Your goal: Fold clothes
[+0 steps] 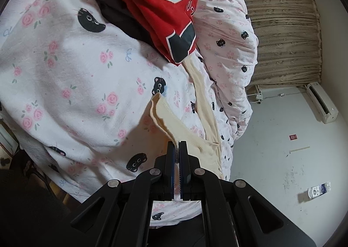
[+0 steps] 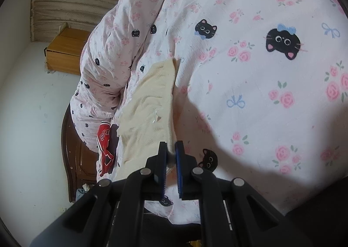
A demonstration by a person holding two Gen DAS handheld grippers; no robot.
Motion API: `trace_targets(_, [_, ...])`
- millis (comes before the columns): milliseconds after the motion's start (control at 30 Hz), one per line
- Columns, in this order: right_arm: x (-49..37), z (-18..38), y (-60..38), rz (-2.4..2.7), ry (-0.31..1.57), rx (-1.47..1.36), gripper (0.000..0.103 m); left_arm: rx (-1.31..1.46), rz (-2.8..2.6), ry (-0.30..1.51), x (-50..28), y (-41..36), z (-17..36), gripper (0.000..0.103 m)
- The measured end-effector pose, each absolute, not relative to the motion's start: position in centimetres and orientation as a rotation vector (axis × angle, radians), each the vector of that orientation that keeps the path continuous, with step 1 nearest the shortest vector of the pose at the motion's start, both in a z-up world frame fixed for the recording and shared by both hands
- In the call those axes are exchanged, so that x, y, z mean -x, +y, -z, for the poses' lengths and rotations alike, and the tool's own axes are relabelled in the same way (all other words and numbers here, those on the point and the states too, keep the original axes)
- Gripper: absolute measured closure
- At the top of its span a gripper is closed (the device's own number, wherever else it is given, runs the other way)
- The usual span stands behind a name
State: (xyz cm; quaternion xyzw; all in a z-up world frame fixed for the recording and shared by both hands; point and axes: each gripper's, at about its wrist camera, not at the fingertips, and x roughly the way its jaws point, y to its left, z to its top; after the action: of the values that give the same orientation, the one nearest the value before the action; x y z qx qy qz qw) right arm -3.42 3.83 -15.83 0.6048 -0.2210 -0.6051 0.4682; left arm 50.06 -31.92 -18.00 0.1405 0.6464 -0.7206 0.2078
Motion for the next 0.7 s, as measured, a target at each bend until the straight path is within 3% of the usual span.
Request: trace_targets(700, [2.7,15.2,5.6,1.488,-0.470,-1.517,0.095,-0.411,2.047,1.748,-51.7,-29.8,15.5,0.101])
